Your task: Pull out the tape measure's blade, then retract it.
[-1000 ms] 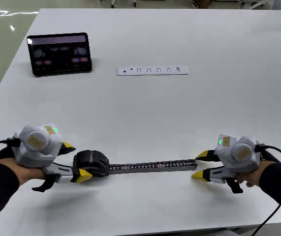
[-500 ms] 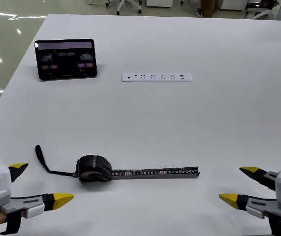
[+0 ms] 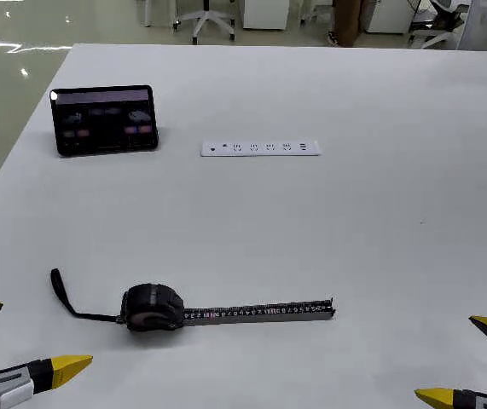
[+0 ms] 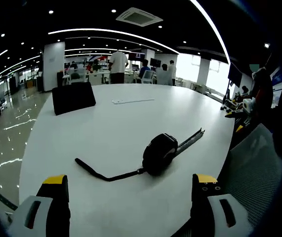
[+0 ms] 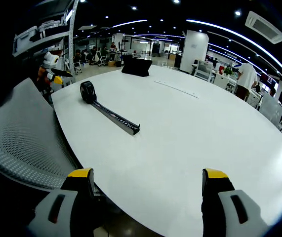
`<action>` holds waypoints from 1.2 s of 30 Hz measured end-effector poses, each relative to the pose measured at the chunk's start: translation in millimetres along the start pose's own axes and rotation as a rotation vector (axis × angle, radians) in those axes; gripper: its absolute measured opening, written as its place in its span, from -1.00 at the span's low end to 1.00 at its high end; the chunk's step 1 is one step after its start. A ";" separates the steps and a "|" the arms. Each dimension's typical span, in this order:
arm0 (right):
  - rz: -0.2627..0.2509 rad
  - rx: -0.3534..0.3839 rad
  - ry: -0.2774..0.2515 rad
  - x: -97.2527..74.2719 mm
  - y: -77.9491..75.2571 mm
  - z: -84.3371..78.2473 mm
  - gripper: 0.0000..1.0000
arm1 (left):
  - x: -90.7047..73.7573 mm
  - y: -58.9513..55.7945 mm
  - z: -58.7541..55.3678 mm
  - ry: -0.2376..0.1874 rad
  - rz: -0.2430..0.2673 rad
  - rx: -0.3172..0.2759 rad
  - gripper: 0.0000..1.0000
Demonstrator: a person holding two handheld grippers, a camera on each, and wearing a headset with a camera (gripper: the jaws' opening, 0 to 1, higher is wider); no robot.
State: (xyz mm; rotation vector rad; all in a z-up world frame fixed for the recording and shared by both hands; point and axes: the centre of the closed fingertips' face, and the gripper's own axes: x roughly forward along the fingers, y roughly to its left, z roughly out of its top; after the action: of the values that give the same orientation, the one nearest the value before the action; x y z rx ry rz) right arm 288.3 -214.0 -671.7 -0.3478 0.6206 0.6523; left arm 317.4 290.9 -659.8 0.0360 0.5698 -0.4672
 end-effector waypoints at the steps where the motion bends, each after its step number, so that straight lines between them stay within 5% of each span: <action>1: 0.002 -0.002 -0.003 0.8 0.8 1.4 0.74 | -0.8 -0.4 0.9 -0.002 -0.001 0.004 1.00; 14: 0.041 -0.014 0.008 7.2 5.9 -3.0 1.00 | -8.5 6.9 2.4 -0.004 0.025 0.005 1.00; 18: 0.038 -0.029 0.044 10.0 4.6 -5.1 1.00 | -1.3 5.1 3.4 0.019 0.039 -0.022 1.00; 19: 0.045 -0.032 0.037 11.1 4.3 -1.8 1.00 | 2.0 6.4 -2.0 0.055 0.055 -0.066 1.00; 22: 0.046 -0.045 0.027 14.4 2.7 8.0 1.00 | 12.2 3.5 2.5 0.050 0.064 -0.125 1.00; 31: 0.132 -0.194 0.060 42.3 5.0 32.1 1.00 | 46.7 -30.4 35.2 0.038 0.098 -0.119 1.00; 36: 0.191 -0.234 0.087 62.3 8.9 36.9 1.00 | 70.7 -51.6 37.1 0.038 0.144 -0.182 1.00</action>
State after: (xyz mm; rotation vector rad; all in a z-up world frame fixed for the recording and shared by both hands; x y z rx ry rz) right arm 337.0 -161.2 -683.8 -0.5419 0.6672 0.9003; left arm 366.2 209.4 -660.9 -0.0877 0.6403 -0.2743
